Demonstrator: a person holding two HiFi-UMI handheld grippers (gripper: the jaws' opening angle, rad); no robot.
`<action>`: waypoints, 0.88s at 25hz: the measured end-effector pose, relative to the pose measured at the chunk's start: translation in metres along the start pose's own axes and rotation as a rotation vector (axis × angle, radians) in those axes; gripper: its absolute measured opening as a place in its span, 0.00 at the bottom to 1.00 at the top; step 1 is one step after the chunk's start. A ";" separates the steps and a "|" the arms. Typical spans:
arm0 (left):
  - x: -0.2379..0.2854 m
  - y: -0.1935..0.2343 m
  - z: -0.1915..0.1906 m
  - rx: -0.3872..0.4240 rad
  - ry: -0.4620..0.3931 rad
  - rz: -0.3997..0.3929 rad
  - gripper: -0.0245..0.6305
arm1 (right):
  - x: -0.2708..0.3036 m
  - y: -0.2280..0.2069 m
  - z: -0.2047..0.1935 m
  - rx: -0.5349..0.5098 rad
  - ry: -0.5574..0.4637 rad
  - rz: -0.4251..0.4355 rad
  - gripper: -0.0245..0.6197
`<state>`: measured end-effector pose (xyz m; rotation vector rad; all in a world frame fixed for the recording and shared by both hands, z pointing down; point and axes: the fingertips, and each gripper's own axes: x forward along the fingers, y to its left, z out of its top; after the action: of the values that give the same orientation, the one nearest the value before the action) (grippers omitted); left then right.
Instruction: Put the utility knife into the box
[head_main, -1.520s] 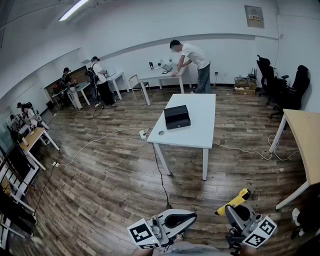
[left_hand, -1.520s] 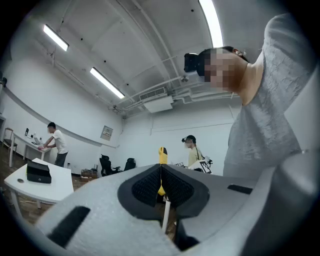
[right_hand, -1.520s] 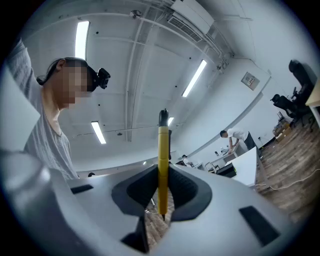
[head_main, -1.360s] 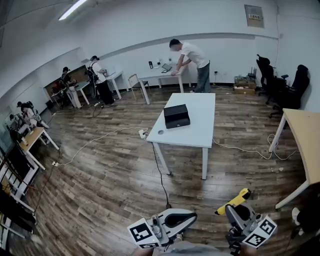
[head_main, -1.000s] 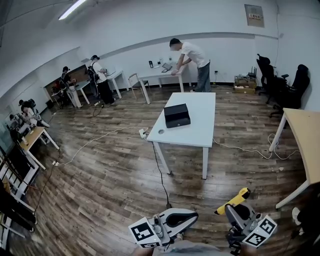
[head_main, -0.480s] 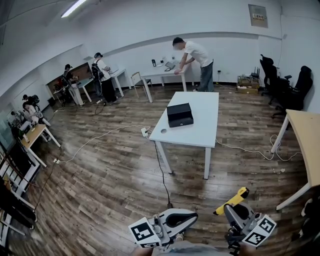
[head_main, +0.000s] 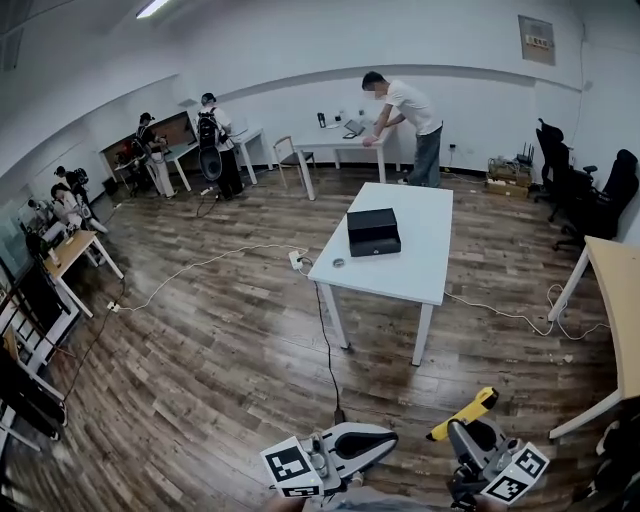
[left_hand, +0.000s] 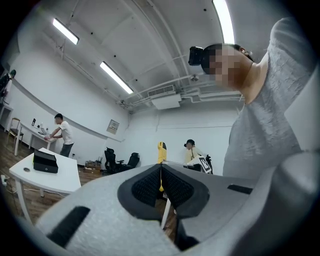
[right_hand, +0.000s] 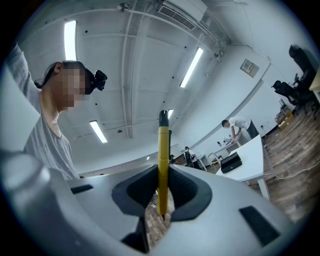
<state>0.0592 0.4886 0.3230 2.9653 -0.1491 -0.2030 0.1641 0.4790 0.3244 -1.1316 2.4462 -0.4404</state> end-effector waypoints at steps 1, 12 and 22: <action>0.001 0.002 0.001 -0.003 -0.002 -0.006 0.07 | 0.002 0.000 0.001 0.002 0.001 0.000 0.15; -0.015 0.066 0.012 0.032 -0.016 0.043 0.07 | 0.075 -0.024 -0.005 0.016 0.061 0.090 0.15; -0.054 0.151 0.034 0.059 -0.034 0.139 0.07 | 0.157 -0.032 -0.007 -0.007 0.091 0.145 0.15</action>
<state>-0.0126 0.3410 0.3229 2.9958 -0.3703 -0.2348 0.0893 0.3378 0.3087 -0.9473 2.5892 -0.4483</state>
